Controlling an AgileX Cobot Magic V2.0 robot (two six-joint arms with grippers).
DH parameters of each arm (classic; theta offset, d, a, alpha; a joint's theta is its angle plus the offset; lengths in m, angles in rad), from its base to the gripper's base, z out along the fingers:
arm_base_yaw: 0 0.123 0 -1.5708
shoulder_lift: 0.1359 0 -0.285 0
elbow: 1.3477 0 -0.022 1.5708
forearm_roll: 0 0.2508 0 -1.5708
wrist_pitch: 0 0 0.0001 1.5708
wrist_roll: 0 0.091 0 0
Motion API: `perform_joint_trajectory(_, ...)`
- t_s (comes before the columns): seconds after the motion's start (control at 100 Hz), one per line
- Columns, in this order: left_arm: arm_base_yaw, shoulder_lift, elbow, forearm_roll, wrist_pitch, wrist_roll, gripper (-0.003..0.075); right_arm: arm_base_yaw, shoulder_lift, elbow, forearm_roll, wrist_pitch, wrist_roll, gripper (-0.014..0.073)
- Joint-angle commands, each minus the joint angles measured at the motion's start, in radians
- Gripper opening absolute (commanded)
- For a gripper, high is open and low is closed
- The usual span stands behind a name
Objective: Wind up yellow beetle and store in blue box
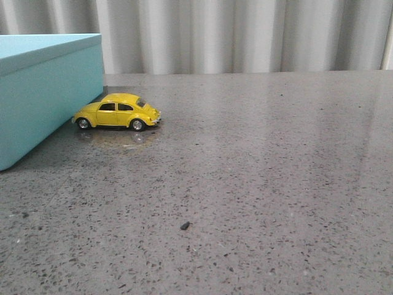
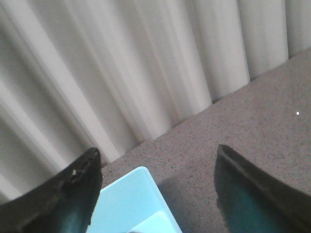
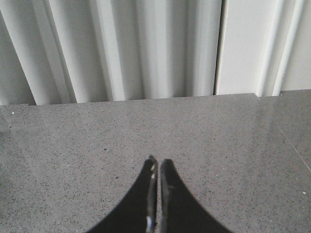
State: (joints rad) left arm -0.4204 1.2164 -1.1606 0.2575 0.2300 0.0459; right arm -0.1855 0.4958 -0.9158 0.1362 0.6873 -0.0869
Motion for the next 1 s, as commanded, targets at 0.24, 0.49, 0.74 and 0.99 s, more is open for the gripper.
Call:
perform_joint_trajectory(0.24,-0.012,0.086,-0.145,0.008,0.002,0.111,0.0459,-0.003,-0.002,-0.004,-0.038,-0.087,-0.013,-0.0061)
perform_joint_trajectory(0.49,-0.026,0.131,-0.154,-0.006,0.154,0.266,0.0459,-0.003,-0.002,-0.004,-0.039,-0.127,-0.013,-0.0061)
perform_joint_trajectory(0.74,-0.072,0.140,-0.154,-0.033,0.231,0.432,0.0459,-0.003,-0.002,-0.004,-0.039,-0.149,-0.013,-0.0061)
perform_joint_trajectory(0.99,-0.088,0.140,-0.154,-0.327,0.362,0.754,0.0459,-0.003,-0.002,-0.004,-0.039,-0.149,-0.013,-0.0061)
